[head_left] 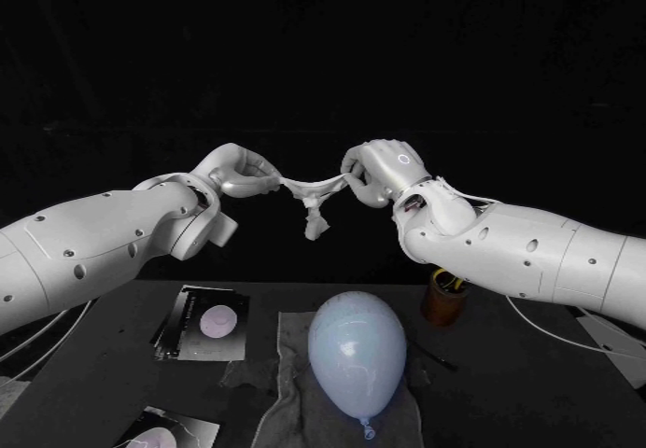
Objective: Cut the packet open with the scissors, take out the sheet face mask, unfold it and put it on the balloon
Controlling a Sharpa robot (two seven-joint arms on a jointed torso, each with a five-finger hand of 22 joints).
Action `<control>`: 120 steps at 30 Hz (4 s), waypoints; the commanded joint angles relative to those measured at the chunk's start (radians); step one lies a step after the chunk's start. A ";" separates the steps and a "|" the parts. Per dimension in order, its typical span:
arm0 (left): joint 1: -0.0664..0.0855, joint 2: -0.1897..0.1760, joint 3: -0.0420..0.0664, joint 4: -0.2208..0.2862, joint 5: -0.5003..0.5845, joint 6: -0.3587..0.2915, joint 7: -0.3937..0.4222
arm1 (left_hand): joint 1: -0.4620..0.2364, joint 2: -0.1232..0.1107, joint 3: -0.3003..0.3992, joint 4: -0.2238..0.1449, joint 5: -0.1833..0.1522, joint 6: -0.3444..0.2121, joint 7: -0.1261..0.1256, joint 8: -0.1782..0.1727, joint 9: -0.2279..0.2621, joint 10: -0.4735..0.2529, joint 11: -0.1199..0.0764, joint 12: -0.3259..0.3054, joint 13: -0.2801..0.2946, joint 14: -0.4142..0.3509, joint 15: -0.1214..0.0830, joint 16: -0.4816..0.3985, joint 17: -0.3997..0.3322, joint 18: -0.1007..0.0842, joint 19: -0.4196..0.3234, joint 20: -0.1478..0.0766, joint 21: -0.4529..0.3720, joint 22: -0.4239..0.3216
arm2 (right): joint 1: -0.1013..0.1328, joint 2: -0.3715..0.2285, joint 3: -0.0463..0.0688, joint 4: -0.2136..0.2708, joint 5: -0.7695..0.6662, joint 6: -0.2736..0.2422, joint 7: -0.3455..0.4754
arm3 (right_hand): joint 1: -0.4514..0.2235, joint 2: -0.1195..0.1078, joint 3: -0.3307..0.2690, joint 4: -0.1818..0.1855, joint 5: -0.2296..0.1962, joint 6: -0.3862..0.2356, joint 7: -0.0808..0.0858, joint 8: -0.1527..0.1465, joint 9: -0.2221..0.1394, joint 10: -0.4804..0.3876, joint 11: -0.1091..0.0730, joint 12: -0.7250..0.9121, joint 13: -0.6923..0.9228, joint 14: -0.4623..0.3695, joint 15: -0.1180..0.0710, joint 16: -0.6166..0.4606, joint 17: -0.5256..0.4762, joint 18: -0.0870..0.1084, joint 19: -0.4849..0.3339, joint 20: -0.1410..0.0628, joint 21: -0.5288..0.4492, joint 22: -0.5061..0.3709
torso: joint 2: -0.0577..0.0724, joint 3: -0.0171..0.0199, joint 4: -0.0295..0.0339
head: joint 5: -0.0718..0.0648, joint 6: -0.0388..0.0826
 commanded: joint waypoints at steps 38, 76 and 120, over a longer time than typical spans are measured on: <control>0.011 0.052 -0.036 -0.079 -0.097 0.209 -0.141 | -0.010 0.003 -0.007 0.017 0.006 0.007 -0.002 0.000 0.108 -0.002 -0.011 0.033 0.019 0.014 -0.005 0.029 0.010 0.010 -0.001 0.002 0.028 0.017 | -0.019 -0.023 -0.007 -0.041 1.046 0.334 0.340 | 0.027 0.009 0.005 0.001 0.006 -0.017 0.016 -0.009 0.004 -0.011 0.007 -0.025 0.002 -0.025 0.011 -0.012 0.007 0.008 -0.057 0.008 -0.104 0.107 | -0.003 0.0014 0.0033 | 0.003 -0.015; -0.053 -0.105 -0.039 0.200 0.286 0.263 0.216 | 0.020 0.013 0.043 0.026 0.006 -0.071 0.059 0.055 0.174 -0.383 0.097 -0.106 -0.061 -0.401 0.108 -0.049 -0.034 -0.062 -0.333 0.012 -0.122 -0.057 | -0.061 -0.005 -0.008 -0.068 1.021 -0.015 0.470 | 0.031 0.014 0.003 -0.004 0.007 -0.018 0.018 -0.009 0.005 -0.012 0.008 -0.028 0.004 -0.029 0.011 -0.010 0.010 0.009 -0.060 0.009 -0.109 0.106 | -0.002 0.0007 0.0041 | -0.001 -0.014; -0.059 -0.061 -0.041 0.157 0.602 0.280 0.209 | -0.215 0.175 0.174 0.160 0.007 -0.563 0.068 0.641 0.386 0.017 0.044 -0.344 -0.055 0.277 0.004 -0.331 -0.062 0.065 0.224 -0.038 0.019 -0.022 | -0.036 0.001 0.001 -0.045 1.006 -0.006 0.466 | 0.034 0.016 0.003 -0.007 0.007 -0.019 0.019 -0.010 0.006 -0.012 0.009 -0.028 0.006 -0.032 0.012 -0.010 0.011 0.009 -0.061 0.010 -0.111 0.106 | -0.002 0.0016 0.0046 | 0.001 -0.011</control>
